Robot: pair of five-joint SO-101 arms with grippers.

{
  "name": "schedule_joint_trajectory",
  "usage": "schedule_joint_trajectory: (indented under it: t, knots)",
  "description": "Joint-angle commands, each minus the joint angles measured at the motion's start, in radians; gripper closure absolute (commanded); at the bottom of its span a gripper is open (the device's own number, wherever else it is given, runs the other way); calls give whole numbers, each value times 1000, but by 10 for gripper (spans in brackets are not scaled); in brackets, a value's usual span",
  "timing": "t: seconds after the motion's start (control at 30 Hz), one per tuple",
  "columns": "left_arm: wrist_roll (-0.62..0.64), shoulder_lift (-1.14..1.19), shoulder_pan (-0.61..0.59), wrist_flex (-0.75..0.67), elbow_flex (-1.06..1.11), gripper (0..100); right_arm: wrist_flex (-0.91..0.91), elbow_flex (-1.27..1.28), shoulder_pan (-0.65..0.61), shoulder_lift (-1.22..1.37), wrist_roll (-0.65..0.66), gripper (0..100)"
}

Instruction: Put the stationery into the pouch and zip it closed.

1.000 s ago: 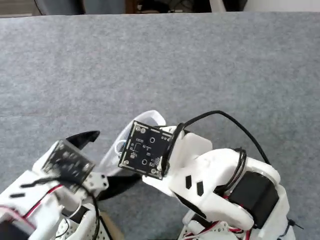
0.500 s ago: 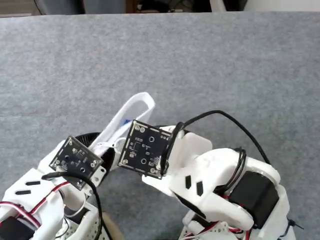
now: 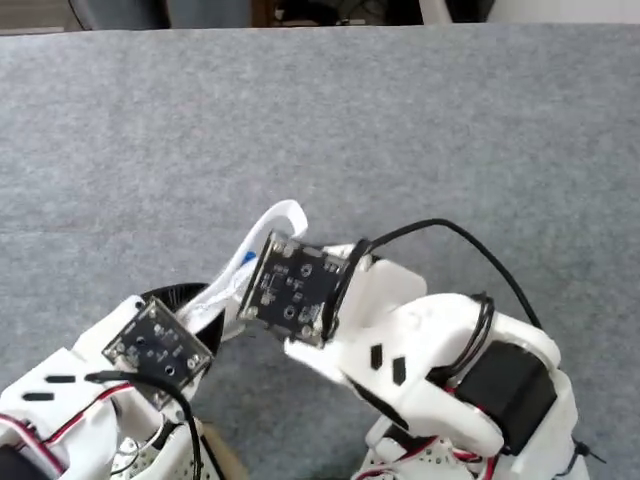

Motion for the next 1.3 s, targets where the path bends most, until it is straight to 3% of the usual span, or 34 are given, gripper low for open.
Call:
schedule_joint_trajectory:
  t: [0.0, 0.57, 0.9, 1.27]
  knots:
    - [-6, -6, 24, 57, -107, 973, -77, 15, 118, 2, 43, 986]
    - [37, -95, 15, 75, -128, 974, -126, 143, 382, -5, 101, 986]
    - [91, -97, 15, 71, -150, 974, -74, 208, 414, -7, 124, 986]
    - [107, -97, 15, 77, -252, 974, -84, 509, 423, -7, 124, 986]
